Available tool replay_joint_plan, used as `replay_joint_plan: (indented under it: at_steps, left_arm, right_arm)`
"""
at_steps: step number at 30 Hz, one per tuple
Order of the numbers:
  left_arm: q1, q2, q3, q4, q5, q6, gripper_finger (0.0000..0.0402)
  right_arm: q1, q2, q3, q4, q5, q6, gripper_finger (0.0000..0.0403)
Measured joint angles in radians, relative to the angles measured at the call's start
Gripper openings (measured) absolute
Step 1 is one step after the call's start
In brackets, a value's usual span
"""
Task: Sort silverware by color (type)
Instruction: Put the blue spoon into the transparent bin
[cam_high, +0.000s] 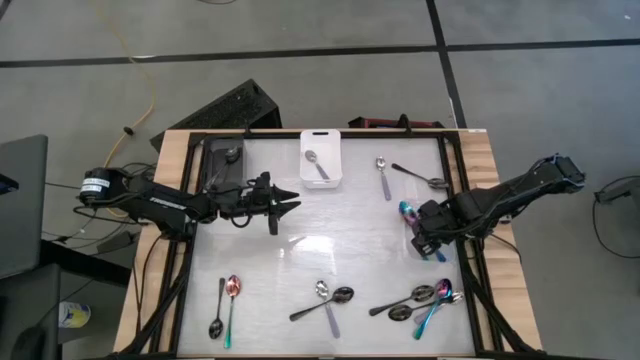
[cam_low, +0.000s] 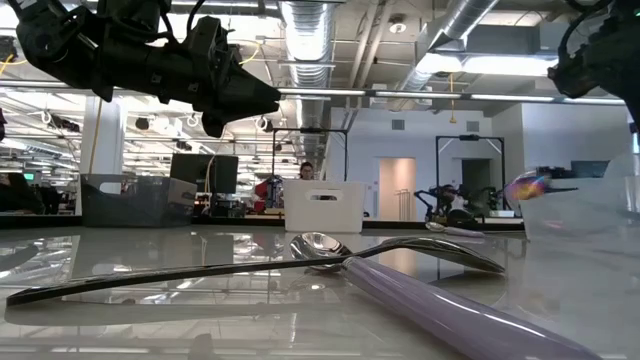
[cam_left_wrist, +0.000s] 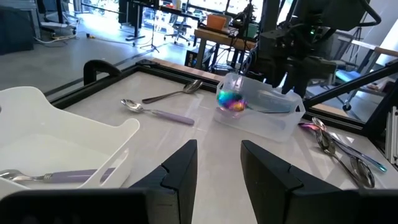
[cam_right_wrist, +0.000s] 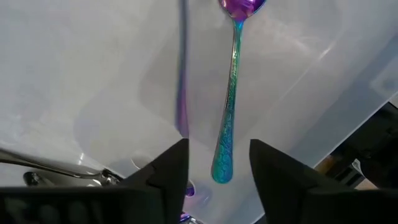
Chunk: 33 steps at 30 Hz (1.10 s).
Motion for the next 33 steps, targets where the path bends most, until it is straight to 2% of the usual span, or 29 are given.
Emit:
replay_joint_plan:
  at_steps: [5,9,13,16,18,33]
  left_arm:
    - [0.0,0.0,0.0,0.0,0.0,0.0,0.0108]
    - [0.0,0.0,0.0,0.0,0.0,0.0,0.0108]
    - [0.0,0.0,0.0,0.0,0.0,0.001,0.0108]
    - [0.0,0.0,0.0,0.0,0.0,0.001,0.0108]
    - [0.0,0.0,0.0,0.0,0.0,0.0,0.0108]
    - [0.0,0.0,0.0,-0.001,0.0,0.003,0.0108]
  right_arm:
    - [0.0,0.0,0.0,0.0,-0.008,-0.004,0.0217]
    - [0.0,0.0,0.0,0.023,-0.008,-0.014,0.0217]
    - [0.0,0.0,0.0,0.121,-0.005,-0.073,0.0211]
    - [-0.004,0.009,0.001,0.175,0.064,-0.11,0.0205]
    - [-0.016,0.031,0.002,0.174,0.099,-0.115,0.02]
    - [-0.058,0.31,0.001,0.164,0.181,-0.206,0.0168]
